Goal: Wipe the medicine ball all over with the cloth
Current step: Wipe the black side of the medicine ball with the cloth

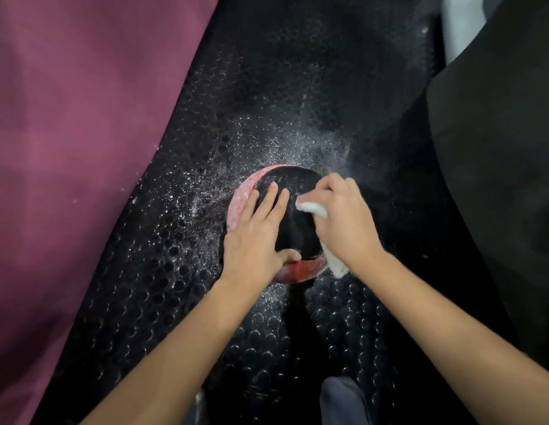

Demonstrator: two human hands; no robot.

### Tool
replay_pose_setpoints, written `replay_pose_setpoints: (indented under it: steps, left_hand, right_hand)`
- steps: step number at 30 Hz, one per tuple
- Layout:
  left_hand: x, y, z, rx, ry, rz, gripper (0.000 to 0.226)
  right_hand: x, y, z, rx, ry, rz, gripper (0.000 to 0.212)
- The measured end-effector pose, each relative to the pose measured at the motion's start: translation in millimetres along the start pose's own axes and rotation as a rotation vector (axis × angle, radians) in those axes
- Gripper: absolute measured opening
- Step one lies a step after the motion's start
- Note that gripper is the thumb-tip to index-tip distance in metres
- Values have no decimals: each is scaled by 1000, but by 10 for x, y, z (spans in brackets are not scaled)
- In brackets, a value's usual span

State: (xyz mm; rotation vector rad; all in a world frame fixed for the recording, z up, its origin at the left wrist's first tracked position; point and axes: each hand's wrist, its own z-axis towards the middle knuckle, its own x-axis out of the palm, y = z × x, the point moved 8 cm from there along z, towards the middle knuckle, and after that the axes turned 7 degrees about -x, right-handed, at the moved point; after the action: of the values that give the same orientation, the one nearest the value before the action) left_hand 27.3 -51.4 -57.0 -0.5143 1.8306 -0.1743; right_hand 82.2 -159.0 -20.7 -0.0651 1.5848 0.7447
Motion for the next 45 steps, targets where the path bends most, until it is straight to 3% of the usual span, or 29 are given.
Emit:
replay_pose_setpoints:
  steps: [4,9,18,21,25,33,37,42,45]
  left_hand:
    - [19,-86,-7,22,2,48,106]
    - [2,-46,21,15,11,27,107]
    - [1,-90,65,31,35,48,97]
    - [90,-47,-66,-70,-27,-35,94]
    - [103,155,-27,-275,-12,-293,107]
    - [43,208,142,-166,-43,-363,115]
    - [54,240,146,-132,-32,-406,115]
    - [63,252,123,-122,-40,-415,116]
    - [48,276,153,-137,-51,-406,116]
  right_hand:
    - [-55,-393,218,182,-83,14,32]
    - [8,16,-43,-20,-31,1,32]
    - [18,-269,253,153,-38,63,33]
    - [30,-272,294,186,-48,105,31]
    - [27,-283,283,231,-45,71,24]
    - [-26,-328,93,211,-121,81,23]
    - [-29,-241,0,101,-98,20,24]
    - [-62,-379,252,236,-72,-46,26]
    - [24,-3,100,59,-36,-48,26]
